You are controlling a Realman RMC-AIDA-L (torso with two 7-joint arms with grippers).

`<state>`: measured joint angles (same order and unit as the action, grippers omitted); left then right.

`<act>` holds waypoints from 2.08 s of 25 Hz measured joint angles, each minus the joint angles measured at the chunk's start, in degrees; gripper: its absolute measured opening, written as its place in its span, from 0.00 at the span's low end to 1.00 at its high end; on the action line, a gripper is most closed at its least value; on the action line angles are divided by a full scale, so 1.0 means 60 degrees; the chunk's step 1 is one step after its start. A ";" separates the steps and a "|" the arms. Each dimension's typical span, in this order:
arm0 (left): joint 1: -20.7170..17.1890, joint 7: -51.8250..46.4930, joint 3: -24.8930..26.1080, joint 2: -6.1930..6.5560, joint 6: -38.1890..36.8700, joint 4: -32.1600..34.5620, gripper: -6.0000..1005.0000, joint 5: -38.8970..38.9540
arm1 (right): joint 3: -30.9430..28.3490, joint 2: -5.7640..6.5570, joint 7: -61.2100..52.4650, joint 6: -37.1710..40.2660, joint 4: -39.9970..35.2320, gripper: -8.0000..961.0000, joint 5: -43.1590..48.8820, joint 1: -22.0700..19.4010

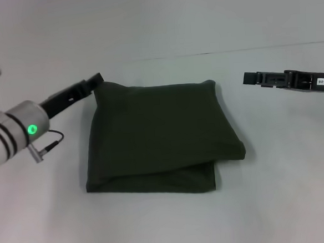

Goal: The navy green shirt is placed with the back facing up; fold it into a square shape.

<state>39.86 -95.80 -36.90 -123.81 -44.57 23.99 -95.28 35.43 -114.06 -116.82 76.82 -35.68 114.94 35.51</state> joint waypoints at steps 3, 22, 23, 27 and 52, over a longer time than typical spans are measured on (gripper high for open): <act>-0.0386 0.0000 0.0000 -0.0006 -0.0891 0.0438 0.40 0.0139 | 0.0007 -0.0002 0.0076 -0.0029 0.0000 0.96 -0.0019 0.0009; -0.1750 0.0145 0.0139 0.0010 -0.5512 0.2214 0.80 -0.0210 | -0.0106 -0.0049 0.1176 0.0227 0.0006 0.96 -0.0533 -0.0130; -0.1760 0.0258 0.0142 0.0031 -0.5850 0.2240 0.83 -0.0338 | -0.0105 -0.0075 0.1407 0.0420 0.0010 0.97 -0.0538 -0.0136; -0.1963 0.1006 0.0179 0.0045 -0.7219 0.2541 0.90 -0.1051 | -0.0139 -0.0303 0.2713 0.1369 -0.0004 0.97 -0.0712 -0.0240; -0.2803 0.3046 0.0669 -0.0034 -0.9499 0.2802 0.90 -0.3526 | 0.0643 -0.0861 0.6625 0.3198 0.0495 0.96 -0.0246 -0.1123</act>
<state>23.04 -77.53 -32.88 -124.02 -101.56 40.80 -116.43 39.29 -119.23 -77.07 96.01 -32.71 113.46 28.77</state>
